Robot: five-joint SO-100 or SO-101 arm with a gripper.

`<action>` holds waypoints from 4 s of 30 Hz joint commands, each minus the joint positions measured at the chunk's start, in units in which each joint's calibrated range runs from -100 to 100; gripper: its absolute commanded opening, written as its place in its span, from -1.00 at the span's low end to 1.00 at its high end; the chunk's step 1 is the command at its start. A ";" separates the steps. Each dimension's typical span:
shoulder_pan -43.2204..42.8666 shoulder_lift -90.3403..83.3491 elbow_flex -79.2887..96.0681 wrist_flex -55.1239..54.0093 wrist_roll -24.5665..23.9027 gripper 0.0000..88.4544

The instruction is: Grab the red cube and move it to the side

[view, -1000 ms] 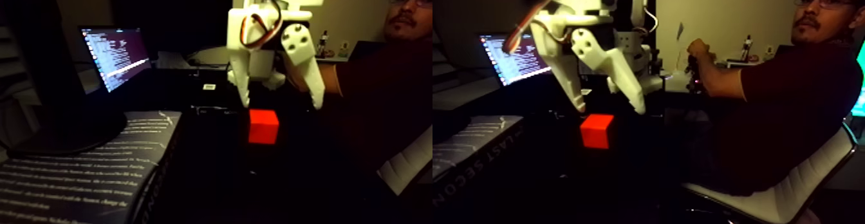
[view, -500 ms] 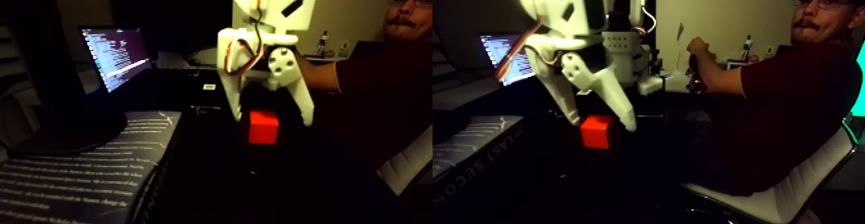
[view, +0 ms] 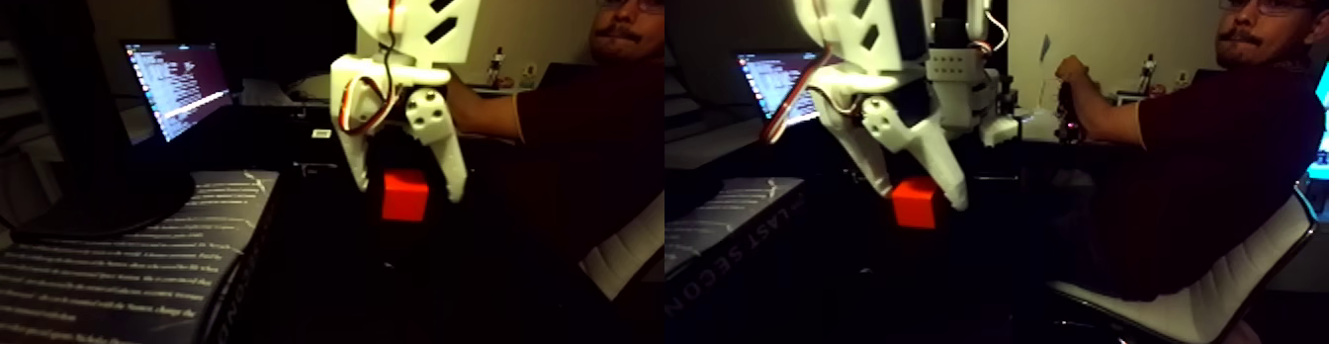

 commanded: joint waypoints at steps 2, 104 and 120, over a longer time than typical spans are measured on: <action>0.10 0.05 0.02 0.00 -0.21 -0.69; 23.58 16.52 -41.25 9.37 -23.78 -0.24; 23.24 14.25 -41.97 16.64 -21.09 -0.21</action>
